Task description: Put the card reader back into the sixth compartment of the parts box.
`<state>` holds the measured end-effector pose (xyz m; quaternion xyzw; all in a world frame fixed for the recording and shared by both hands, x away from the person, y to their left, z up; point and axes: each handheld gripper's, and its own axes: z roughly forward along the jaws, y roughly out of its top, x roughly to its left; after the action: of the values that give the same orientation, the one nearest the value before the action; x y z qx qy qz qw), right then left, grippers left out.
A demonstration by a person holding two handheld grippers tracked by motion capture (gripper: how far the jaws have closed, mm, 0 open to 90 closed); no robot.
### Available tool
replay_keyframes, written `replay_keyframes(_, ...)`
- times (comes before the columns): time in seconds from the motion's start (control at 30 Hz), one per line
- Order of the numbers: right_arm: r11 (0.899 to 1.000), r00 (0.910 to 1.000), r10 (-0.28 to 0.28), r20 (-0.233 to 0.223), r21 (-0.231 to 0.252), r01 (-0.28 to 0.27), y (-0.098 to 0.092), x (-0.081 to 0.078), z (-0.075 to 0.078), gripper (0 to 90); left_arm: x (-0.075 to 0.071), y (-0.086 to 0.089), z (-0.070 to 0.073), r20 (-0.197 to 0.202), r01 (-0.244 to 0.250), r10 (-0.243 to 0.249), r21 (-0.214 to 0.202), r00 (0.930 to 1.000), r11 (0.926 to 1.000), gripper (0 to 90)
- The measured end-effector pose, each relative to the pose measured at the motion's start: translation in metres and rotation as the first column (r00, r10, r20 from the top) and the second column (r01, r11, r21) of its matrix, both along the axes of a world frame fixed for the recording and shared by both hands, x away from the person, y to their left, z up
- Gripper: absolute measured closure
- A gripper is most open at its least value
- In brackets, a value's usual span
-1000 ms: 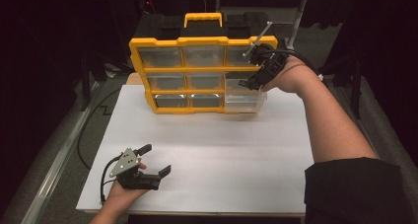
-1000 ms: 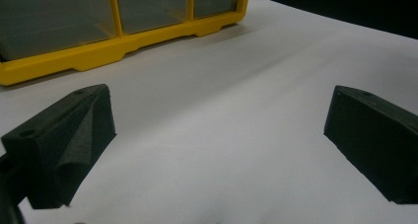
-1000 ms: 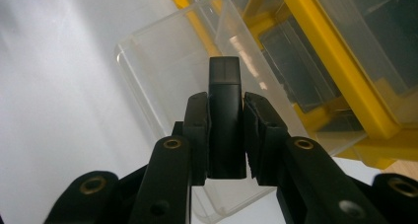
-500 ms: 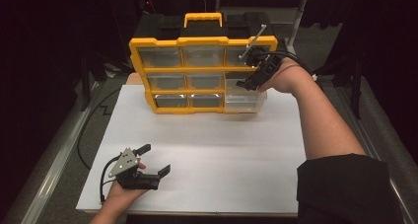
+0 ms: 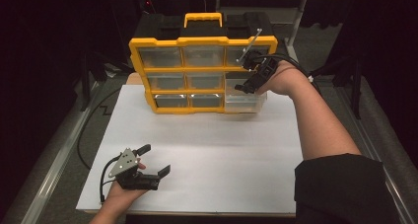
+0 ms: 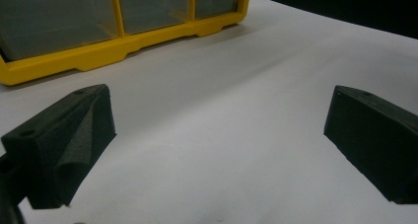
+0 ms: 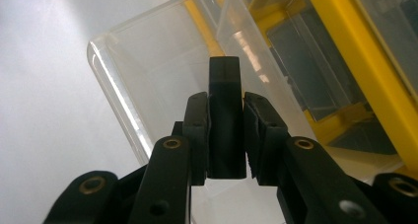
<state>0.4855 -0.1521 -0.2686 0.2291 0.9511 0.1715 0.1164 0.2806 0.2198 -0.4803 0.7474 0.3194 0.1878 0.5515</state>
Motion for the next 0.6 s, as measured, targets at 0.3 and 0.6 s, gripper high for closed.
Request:
replay_keyframes(0.3, 0.999, 0.9997, -0.014, 0.022, 0.044, 0.013, -0.003, -0.001, 0.007, 51.5, 0.001, -0.001, -0.001, -0.003, 0.001, -0.001, 0.002, 1.0000, 1.0000, 0.3)
replay_keyframes(0.6, 0.998, 0.9993, -0.036, -0.009, 0.052, 0.036, -0.018, -0.017, 0.013, 27.3, 0.002, -0.001, -0.001, -0.005, -0.002, 0.002, 0.003, 1.0000, 1.0000, 0.3)
